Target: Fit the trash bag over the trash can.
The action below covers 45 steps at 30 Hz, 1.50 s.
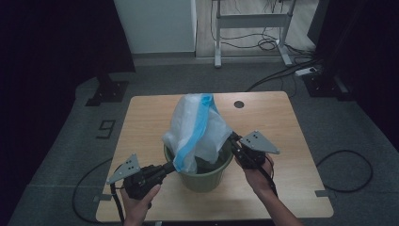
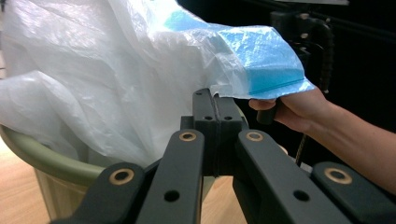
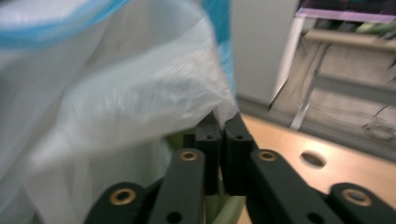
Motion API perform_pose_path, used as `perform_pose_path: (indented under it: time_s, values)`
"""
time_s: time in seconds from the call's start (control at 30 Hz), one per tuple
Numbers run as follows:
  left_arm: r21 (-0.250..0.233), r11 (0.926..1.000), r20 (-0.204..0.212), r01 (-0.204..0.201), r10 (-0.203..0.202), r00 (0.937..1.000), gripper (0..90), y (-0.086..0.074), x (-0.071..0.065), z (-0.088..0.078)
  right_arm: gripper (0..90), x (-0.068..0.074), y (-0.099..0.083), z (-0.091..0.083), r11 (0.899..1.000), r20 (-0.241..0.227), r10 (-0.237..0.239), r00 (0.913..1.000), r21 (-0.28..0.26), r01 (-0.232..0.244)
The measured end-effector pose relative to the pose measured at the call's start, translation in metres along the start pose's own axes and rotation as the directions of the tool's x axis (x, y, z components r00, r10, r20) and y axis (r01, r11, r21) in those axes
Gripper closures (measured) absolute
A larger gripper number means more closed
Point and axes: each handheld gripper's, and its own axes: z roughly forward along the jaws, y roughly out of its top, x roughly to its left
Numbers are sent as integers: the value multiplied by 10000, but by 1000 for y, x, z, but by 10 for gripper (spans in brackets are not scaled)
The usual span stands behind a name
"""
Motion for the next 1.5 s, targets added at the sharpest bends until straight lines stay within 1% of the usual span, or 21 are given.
perform_pose_path:
  time_s: [0.07, 0.1, 0.13, 0.17, 0.2, 0.23, 0.3, 0.4, 0.53, 0.57, 0.6, 0.63, 0.67, 0.73, 0.8, 0.93, 1.07, 1.2, 1.33, 1.47, 1.5]
  values:
    - [117, 9999, -26, 21, -20, 10000, 900, -2, -1, 3, 788, -1, -4, 2, 9994, -101, -8, 9999, 336, 11]
    - [142, 9999, -49, 34, -33, 10000, 900, -3, -2, 4, 754, -4, -6, 3, 9983, -310, 122, 9994, 573, -104]
    - [187, 9998, -114, 26, -24, 9999, 900, -4, -2, 6, 689, -5, -7, 3, 9977, -285, 184, 9994, 650, -165]
    - [219, 9998, -170, 6, -3, 9999, 900, -4, -3, 7, 598, -7, -8, -1, 9981, -20, 305, 9995, 528, -304]
    - [239, 9997, -229, -6, 12, 9997, 900, -5, -3, 9, 523, -10, -8, -5, 9980, -89, 481, 9988, 414, -477]
    - [222, 9998, -285, -9, 15, 9996, 900, -5, -3, 10, 476, -13, -8, -10, 9970, -34, 696, 9976, 334, -695]
    - [176, 9998, -406, 36, -29, 9992, 900, -7, -3, 11, 415, -18, -7, -21, 9946, -41, 1032, 9947, 100, -1031]
    - [17, 9999, -557, 148, -147, 9983, 900, -9, -2, 14, 383, -27, -5, -38, 9873, -134, 1562, 9876, -266, -1565]
    - [-113, 9996, -641, 244, -250, 9976, 900, -9, -1, 15, 368, -35, 2, -52, 9821, 186, 1820, 9831, -523, -1809]
    - [-152, 9996, -686, 238, -248, 9973, 900, -9, -1, 16, 368, -38, 3, -54, 9817, 327, 1864, 9819, -446, -1849]
    - [-172, 9995, -707, 256, -267, 9971, 900, -9, -1, 17, 368, -42, 5, -54, 9824, 524, 1867, 9810, -146, -1862]
    - [-204, 9994, -707, 284, -297, 9971, 900, -9, -1, 18, 368, -45, 5, -52, 9837, 567, 1782, 9824, 147, -1793]
    - [-225, 9992, -735, 316, -331, 9967, 900, -9, 0, 18, 368, -48, 3, -49, 9840, 439, 1701, 9845, 459, -1720]
    - [-225, 9992, -795, 331, -348, 9962, 900, -9, 1, 20, 367, -50, -2, -44, 9802, 209, 1669, 9858, 1050, -1682]
    - [-245, 9990, -825, 362, -381, 9959, 900, -9, 2, 20, 361, -52, -10, -44, 9729, -367, 1812, 9828, 1529, -1737]
    - [-290, 9989, -865, 369, -393, 9955, 900, -9, 3, 21, 351, -51, -24, -56, 9724, -709, 1713, 9827, 1727, -1571]
    - [-269, 9990, -843, 358, -379, 9957, 900, -10, 3, 23, 351, -49, -34, -75, 9762, -1258, 1665, 9780, 1608, -1455]
    - [-275, 9991, -825, 335, -356, 9960, 900, -10, 2, 24, 353, -48, -31, -83, 9793, -1487, 1787, 9726, 1221, -1612]
    - [-336, 9990, -829, 280, -307, 9961, 900, -11, 0, 23, 372, -45, -22, -74, 9750, -1637, 2135, 9631, 977, -1995]
    - [-574, 9981, -878, 246, -296, 9957, 900, -12, 0, 19, 384, -36, -13, -52, 9646, -1872, 2601, 9473, 951, -2460]
    - [-612, 9979, -896, 229, -284, 9956, 900, -12, 0, 18, 384, -34, -11, -48, 9634, -1905, 2650, 9453, 947, -2510]
